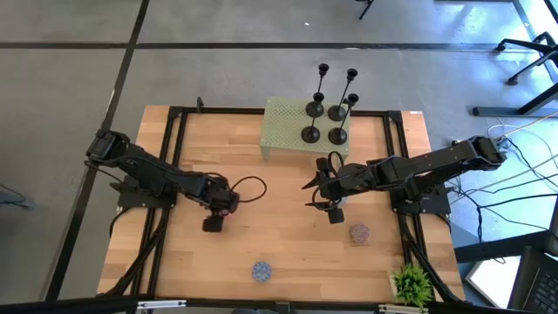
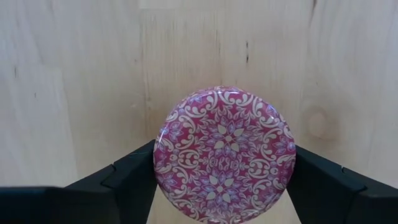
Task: Pick & Place candle stick holders
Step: Put the pink scented candle on the shelf
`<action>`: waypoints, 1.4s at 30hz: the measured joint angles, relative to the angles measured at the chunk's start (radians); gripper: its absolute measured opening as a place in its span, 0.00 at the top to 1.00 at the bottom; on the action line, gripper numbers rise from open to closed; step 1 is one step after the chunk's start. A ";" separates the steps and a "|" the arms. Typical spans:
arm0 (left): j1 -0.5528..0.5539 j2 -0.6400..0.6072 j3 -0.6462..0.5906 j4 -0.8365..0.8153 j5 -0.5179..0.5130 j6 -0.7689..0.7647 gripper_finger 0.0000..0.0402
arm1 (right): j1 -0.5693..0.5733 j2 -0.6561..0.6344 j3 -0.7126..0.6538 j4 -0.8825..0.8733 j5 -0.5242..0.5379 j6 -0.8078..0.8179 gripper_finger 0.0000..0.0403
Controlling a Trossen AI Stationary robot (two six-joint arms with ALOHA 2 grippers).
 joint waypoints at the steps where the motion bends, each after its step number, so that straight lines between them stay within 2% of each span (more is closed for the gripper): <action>1: 0.000 0.000 0.009 0.000 0.000 0.000 0.27 | 0.000 0.000 0.000 0.001 0.000 0.000 0.41; 7: 0.001 0.000 0.111 -0.033 -0.062 0.080 0.27 | 0.000 0.000 0.000 0.001 0.000 -0.001 0.41; 12: 0.040 0.000 0.263 -0.151 -0.192 0.197 0.27 | 0.000 0.000 0.000 0.001 0.000 -0.001 0.41; 17: 0.126 0.000 0.411 -0.203 -0.396 0.363 0.27 | 0.000 0.000 0.000 0.000 0.029 0.000 0.41; 19: 0.180 0.000 0.466 -0.203 -0.412 0.423 0.27 | 0.000 0.000 0.000 0.000 0.032 0.001 0.41; 23: 0.306 0.000 0.552 -0.157 -0.405 0.524 0.27 | 0.000 0.000 0.000 0.000 0.032 0.001 0.41; 25: 0.379 0.000 0.577 -0.110 -0.369 0.569 0.27 | 0.000 0.000 0.000 0.001 0.032 0.001 0.41; 31: 0.583 0.046 0.602 0.082 -0.113 0.644 0.27 | 0.000 0.000 0.000 0.001 0.033 0.034 0.41; 33: 0.634 0.079 0.602 0.142 -0.058 0.669 0.27 | 0.000 0.000 0.000 0.004 0.034 0.047 0.41; 38: 0.718 0.184 0.603 0.274 -0.024 0.749 0.27 | 0.000 0.000 0.000 0.004 0.034 0.086 0.41; 42: 0.751 0.279 0.678 0.275 -0.022 0.742 0.27 | 0.000 0.000 0.000 0.004 0.034 0.114 0.41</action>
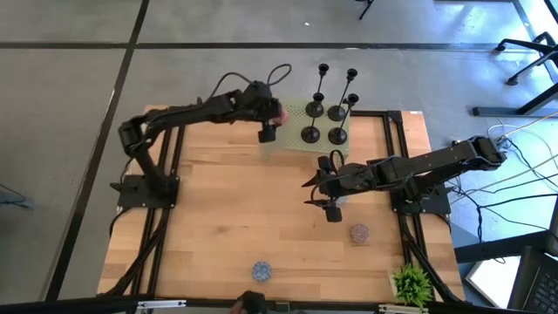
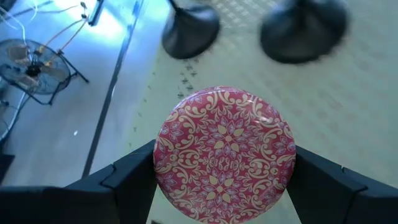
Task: Pick & Place candle stick holders
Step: Put the pink scented candle on the shelf
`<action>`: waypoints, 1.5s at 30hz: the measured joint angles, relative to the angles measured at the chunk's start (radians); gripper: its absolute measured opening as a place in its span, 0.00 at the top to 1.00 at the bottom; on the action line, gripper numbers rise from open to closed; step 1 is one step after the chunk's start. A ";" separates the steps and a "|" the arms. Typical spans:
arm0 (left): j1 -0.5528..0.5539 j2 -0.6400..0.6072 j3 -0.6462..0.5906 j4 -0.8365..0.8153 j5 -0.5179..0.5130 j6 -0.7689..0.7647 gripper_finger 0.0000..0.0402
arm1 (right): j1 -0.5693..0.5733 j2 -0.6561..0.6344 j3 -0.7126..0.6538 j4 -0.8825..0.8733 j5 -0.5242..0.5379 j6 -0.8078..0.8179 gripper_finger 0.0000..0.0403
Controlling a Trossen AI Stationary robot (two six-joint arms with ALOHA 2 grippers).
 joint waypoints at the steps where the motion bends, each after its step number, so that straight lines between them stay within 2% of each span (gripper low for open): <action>1: 0.005 0.021 0.024 -0.002 0.004 -0.007 0.27 | 0.000 0.000 0.000 0.000 0.000 0.000 0.41; 8: 0.024 0.155 0.202 -0.033 0.021 0.004 0.27 | 0.000 0.000 0.000 -0.002 0.000 0.000 0.41; 12: 0.036 0.201 0.244 -0.043 0.053 0.005 0.27 | 0.000 0.000 0.000 -0.004 0.000 0.000 0.41; 17: 0.047 0.240 0.259 -0.047 0.098 0.000 0.27 | 0.000 0.000 0.000 -0.008 0.000 -0.001 0.41; 26: 0.085 0.253 0.261 -0.032 0.095 -0.011 0.26 | 0.000 0.000 0.000 -0.011 -0.001 -0.003 0.41; 35: 0.083 0.253 0.261 -0.031 0.112 0.030 0.18 | 0.000 0.000 0.000 -0.011 -0.003 -0.004 0.41; 45: 0.080 0.253 0.261 -0.026 0.135 0.025 0.17 | 0.000 0.000 0.000 -0.011 -0.002 -0.005 0.41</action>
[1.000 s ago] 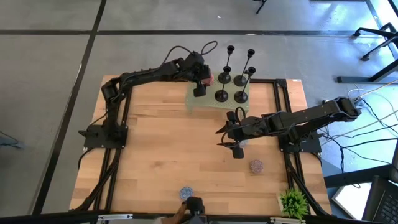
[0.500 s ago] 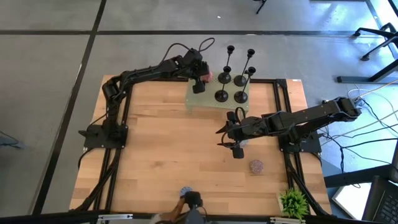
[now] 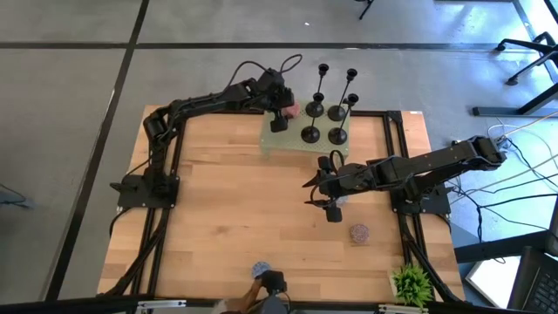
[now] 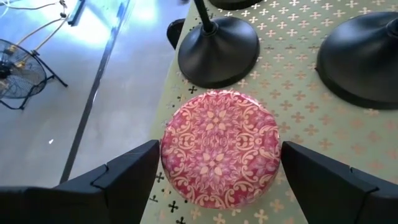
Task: Pick & Place candle stick holders
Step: Put the pink scented candle on the shelf, then put the dark blue scented candle on the shelf aligned with the other pink scented candle
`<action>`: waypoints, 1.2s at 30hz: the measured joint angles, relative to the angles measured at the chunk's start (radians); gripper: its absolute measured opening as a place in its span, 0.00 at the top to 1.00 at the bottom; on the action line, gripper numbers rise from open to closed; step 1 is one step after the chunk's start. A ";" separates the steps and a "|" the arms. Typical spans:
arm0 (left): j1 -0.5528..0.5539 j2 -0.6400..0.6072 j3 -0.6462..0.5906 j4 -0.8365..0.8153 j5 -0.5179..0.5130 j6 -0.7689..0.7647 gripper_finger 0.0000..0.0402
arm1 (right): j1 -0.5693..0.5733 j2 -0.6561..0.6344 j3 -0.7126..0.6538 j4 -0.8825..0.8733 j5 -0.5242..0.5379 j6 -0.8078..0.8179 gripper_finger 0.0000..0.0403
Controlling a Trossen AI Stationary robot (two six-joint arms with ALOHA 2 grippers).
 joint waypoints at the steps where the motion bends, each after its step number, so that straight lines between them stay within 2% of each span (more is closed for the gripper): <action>1: 0.000 0.000 0.000 0.011 -0.005 -0.001 0.17 | 0.000 0.000 0.000 0.000 0.000 -0.002 0.41; 5: 0.000 0.000 0.000 0.062 -0.008 -0.004 0.17 | 0.000 0.000 0.000 0.000 0.000 -0.002 0.41; 11: -0.005 -0.010 0.000 0.055 -0.007 -0.036 0.17 | 0.000 0.000 0.000 0.001 0.000 -0.002 0.41; 18: -0.031 -0.081 -0.002 -0.041 -0.002 -0.137 0.17 | 0.000 0.000 0.000 0.011 0.002 -0.002 0.41; 24: -0.080 -0.216 -0.002 -0.195 0.018 -0.220 0.17 | 0.000 0.000 0.000 0.049 0.054 0.018 0.41; 30: -0.175 -0.349 -0.001 -0.376 0.028 -0.251 0.17 | -0.001 0.000 0.000 0.047 0.098 0.029 0.41; 36: -0.295 -0.372 -0.002 -0.605 0.206 -0.313 0.17 | -0.001 0.000 0.000 0.049 0.098 0.028 0.41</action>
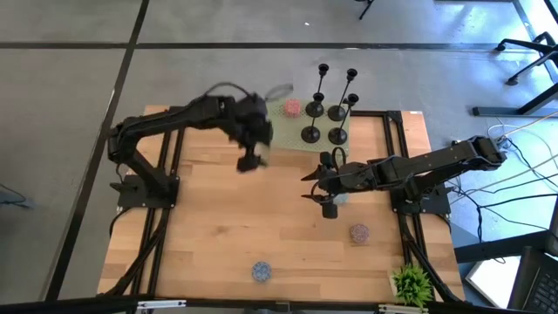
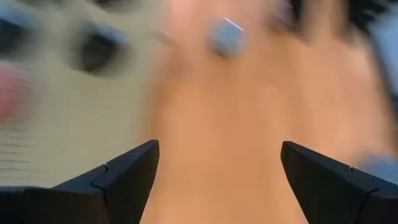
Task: Pick & Place candle stick holders
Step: Put the dark blue scented candle on the shelf aligned with the other pink scented candle
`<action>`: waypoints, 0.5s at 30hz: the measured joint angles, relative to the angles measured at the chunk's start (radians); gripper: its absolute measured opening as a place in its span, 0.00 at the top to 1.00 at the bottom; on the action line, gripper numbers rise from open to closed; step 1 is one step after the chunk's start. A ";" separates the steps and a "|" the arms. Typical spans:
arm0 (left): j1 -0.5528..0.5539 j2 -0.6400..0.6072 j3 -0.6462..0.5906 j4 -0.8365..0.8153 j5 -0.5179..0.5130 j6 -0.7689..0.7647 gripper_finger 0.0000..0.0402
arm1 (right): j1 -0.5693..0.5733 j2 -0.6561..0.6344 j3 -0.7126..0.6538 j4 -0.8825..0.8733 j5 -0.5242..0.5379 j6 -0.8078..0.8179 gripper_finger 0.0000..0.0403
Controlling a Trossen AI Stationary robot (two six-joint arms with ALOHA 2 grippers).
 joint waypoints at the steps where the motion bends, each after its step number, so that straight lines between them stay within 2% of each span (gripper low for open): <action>1: -0.026 0.006 0.000 -0.025 0.030 -0.004 0.17 | 0.000 0.000 0.000 -0.001 0.000 0.000 0.41; 11: -0.378 0.125 0.000 -0.053 0.031 0.037 0.17 | 0.001 0.000 0.000 -0.010 0.000 0.005 0.41; 15: -0.490 0.152 0.000 -0.103 0.010 0.146 0.17 | 0.001 0.000 0.000 -0.031 -0.006 0.049 0.41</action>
